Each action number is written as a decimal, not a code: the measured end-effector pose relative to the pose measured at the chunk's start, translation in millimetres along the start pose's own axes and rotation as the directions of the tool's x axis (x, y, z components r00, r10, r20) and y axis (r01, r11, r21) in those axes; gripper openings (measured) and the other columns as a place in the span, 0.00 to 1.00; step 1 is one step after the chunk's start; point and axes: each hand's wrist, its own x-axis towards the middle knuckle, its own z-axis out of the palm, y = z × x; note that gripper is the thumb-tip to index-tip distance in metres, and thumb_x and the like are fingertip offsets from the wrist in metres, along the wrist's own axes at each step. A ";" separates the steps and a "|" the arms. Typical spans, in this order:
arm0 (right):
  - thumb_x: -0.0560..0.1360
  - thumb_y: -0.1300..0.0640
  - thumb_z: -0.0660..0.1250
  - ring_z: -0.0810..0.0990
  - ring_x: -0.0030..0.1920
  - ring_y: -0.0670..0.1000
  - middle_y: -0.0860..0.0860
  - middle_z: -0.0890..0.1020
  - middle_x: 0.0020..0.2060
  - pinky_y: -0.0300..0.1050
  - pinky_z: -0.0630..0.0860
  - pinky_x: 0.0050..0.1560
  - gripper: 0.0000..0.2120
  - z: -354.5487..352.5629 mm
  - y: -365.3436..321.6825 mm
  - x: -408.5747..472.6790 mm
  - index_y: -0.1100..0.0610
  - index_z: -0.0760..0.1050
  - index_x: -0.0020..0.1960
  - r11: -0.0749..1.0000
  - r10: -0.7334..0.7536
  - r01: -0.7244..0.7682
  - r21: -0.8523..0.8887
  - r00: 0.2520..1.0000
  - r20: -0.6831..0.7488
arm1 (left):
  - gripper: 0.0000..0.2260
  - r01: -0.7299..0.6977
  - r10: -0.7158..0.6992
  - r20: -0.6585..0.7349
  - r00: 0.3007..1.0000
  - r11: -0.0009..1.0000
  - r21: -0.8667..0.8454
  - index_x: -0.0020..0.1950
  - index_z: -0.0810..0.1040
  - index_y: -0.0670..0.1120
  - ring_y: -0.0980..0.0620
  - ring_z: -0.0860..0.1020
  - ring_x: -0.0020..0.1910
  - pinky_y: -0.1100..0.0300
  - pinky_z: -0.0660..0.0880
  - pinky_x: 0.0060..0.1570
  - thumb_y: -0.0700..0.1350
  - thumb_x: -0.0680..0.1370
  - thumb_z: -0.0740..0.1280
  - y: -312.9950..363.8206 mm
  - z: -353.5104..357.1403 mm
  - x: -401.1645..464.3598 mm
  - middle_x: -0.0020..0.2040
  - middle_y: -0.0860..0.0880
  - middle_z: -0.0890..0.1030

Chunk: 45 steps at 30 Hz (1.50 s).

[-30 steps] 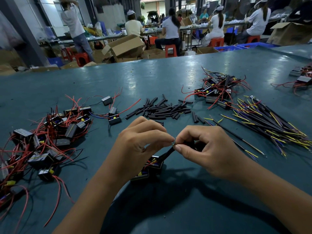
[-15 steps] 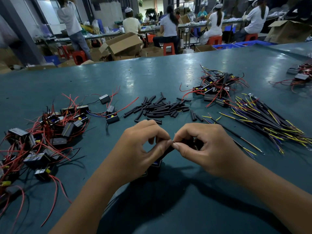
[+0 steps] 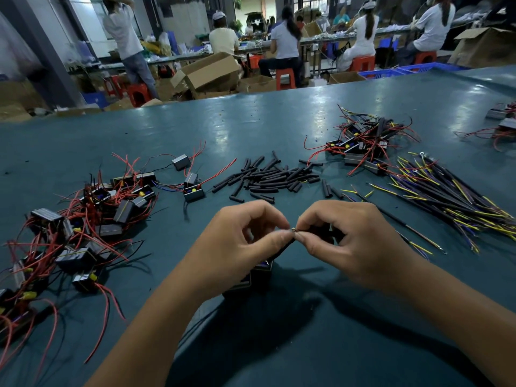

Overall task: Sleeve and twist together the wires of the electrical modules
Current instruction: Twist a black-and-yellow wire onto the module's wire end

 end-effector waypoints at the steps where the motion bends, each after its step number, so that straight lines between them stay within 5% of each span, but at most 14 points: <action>1: 0.73 0.58 0.71 0.76 0.35 0.44 0.44 0.79 0.34 0.33 0.70 0.37 0.02 -0.6 0.7 0.4 0.56 0.80 0.42 1.000 0.015 -0.015 0.016 1.000 0.004 | 0.04 -0.133 0.138 -0.020 0.990 0.978 0.162 0.49 0.82 0.50 0.56 0.74 0.35 0.67 0.69 0.37 0.46 0.76 0.74 -1.4 -2.8 0.5 0.37 0.54 0.77; 6: 0.73 0.57 0.71 0.76 0.35 0.43 0.44 0.79 0.33 0.29 0.68 0.37 0.03 -0.9 2.1 -0.2 0.56 0.80 0.43 0.997 0.048 -0.050 0.057 0.998 0.030 | 0.04 -0.347 0.411 -0.077 0.909 0.844 0.409 0.48 0.84 0.45 0.54 0.75 0.40 0.59 0.73 0.39 0.44 0.75 0.74 -8.1 -0.5 6.5 0.43 0.52 0.77; 15: 0.73 0.59 0.71 0.74 0.34 0.41 0.44 0.79 0.33 0.27 0.66 0.37 0.02 -0.2 2.6 -0.3 0.57 0.80 0.42 0.998 0.035 -0.037 0.053 0.999 0.022 | 0.08 -0.388 0.498 -0.069 0.865 0.749 0.536 0.47 0.83 0.44 0.47 0.77 0.42 0.48 0.75 0.38 0.47 0.80 0.67 -8.1 5.0 7.9 0.45 0.50 0.78; 19: 0.73 0.58 0.71 0.75 0.34 0.42 0.44 0.79 0.33 0.28 0.67 0.37 0.03 0.7 1.8 -0.1 0.56 0.80 0.42 0.998 0.030 -0.032 0.046 0.999 0.024 | 0.06 -0.280 0.324 -0.038 0.945 0.866 0.414 0.47 0.79 0.46 0.52 0.74 0.42 0.51 0.74 0.41 0.47 0.81 0.66 -5.3 6.7 4.2 0.43 0.56 0.75; 22: 0.74 0.57 0.71 0.75 0.34 0.43 0.44 0.78 0.33 0.30 0.68 0.36 0.03 1.7 1.2 -0.5 0.55 0.80 0.42 0.999 0.030 -0.030 0.032 0.999 0.018 | 0.07 -0.060 0.062 -0.023 0.998 0.993 0.100 0.43 0.79 0.47 0.60 0.71 0.31 0.70 0.66 0.34 0.44 0.81 0.68 -3.7 8.8 2.4 0.33 0.60 0.73; 25: 0.74 0.57 0.71 0.75 0.34 0.45 0.44 0.79 0.33 0.33 0.69 0.35 0.03 2.2 0.1 -1.5 0.55 0.80 0.43 0.999 0.021 -0.022 0.027 0.999 0.028 | 0.12 0.247 -0.241 0.053 0.969 0.938 -0.245 0.36 0.80 0.50 0.58 0.63 0.27 0.68 0.61 0.28 0.41 0.80 0.68 -2.1 12.3 2.7 0.30 0.54 0.69; 28: 0.74 0.56 0.71 0.75 0.33 0.46 0.44 0.78 0.33 0.32 0.68 0.35 0.03 3.2 0.1 -1.8 0.55 0.80 0.43 0.999 0.029 -0.030 0.038 0.999 0.033 | 0.12 0.327 -0.314 0.092 0.945 0.888 -0.324 0.36 0.81 0.50 0.56 0.63 0.28 0.65 0.61 0.29 0.42 0.79 0.68 -0.3 12.0 2.6 0.32 0.49 0.68; 31: 0.74 0.56 0.71 0.75 0.33 0.45 0.44 0.78 0.32 0.30 0.67 0.35 0.04 1.7 2.7 -1.0 0.56 0.79 0.42 0.996 0.058 -0.059 0.071 0.998 0.023 | 0.05 0.024 -0.022 -0.033 0.999 0.999 0.041 0.43 0.80 0.50 0.61 0.69 0.31 0.68 0.66 0.32 0.45 0.80 0.70 -2.8 7.7 2.4 0.33 0.60 0.74; 34: 0.75 0.58 0.72 0.75 0.34 0.43 0.44 0.79 0.33 0.28 0.67 0.36 0.03 0.7 4.8 -1.2 0.55 0.80 0.43 0.990 0.088 -0.091 0.107 0.996 0.034 | 0.08 -0.276 0.371 -0.059 0.927 0.779 0.563 0.50 0.81 0.48 0.62 0.70 0.40 0.58 0.74 0.36 0.52 0.79 0.68 -3.6 3.2 2.1 0.44 0.58 0.76; 39: 0.75 0.59 0.73 0.75 0.33 0.43 0.45 0.79 0.32 0.30 0.68 0.35 0.04 0.8 6.9 -1.3 0.55 0.80 0.43 0.983 0.104 -0.111 0.145 0.993 0.050 | 0.08 -0.399 0.543 -0.022 0.840 0.644 0.653 0.47 0.84 0.43 0.46 0.79 0.40 0.49 0.75 0.31 0.46 0.79 0.69 -1.1 3.9 3.5 0.44 0.47 0.80; 45: 0.75 0.60 0.73 0.75 0.33 0.43 0.44 0.78 0.32 0.30 0.67 0.35 0.03 0.7 6.3 -1.3 0.55 0.80 0.43 0.985 0.094 -0.099 0.139 0.995 0.044 | 0.07 -0.412 0.593 -0.008 0.805 0.569 0.712 0.46 0.84 0.43 0.45 0.77 0.37 0.49 0.75 0.33 0.44 0.80 0.69 -2.5 3.0 4.3 0.42 0.47 0.80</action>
